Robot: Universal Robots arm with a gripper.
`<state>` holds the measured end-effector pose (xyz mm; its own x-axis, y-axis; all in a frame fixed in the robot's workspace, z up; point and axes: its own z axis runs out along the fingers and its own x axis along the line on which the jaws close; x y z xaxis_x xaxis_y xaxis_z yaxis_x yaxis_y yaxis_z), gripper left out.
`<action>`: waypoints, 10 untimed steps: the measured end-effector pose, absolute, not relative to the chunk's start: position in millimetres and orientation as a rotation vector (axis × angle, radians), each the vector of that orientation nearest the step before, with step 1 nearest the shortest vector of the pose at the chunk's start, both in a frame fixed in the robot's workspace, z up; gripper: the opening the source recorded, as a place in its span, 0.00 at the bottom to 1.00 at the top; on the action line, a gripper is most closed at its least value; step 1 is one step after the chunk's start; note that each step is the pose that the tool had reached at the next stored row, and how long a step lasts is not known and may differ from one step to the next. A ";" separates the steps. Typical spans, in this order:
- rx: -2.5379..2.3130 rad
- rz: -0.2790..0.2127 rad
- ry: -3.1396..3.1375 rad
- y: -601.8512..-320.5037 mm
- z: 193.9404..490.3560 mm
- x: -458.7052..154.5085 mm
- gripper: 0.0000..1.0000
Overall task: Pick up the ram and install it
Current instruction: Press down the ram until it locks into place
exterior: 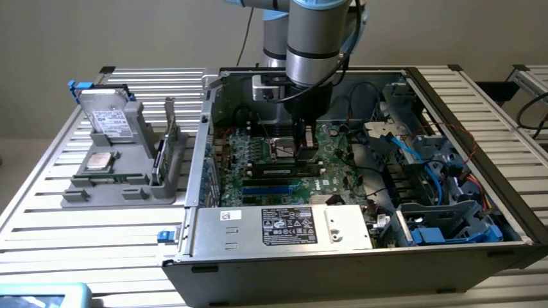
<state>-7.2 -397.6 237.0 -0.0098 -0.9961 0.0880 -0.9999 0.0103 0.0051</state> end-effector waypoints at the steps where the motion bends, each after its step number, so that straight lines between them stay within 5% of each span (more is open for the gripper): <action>1: 2.163 0.090 -2.185 -397.6 237.0 -7.2 0.33; 7: 2.163 0.090 -2.185 -397.7 237.0 -7.2 0.33; 10: 2.163 0.090 -2.185 -397.7 237.0 -7.2 0.24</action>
<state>-7.2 -397.7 237.0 -0.0099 -0.9961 0.0878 -0.9999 0.0103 0.0051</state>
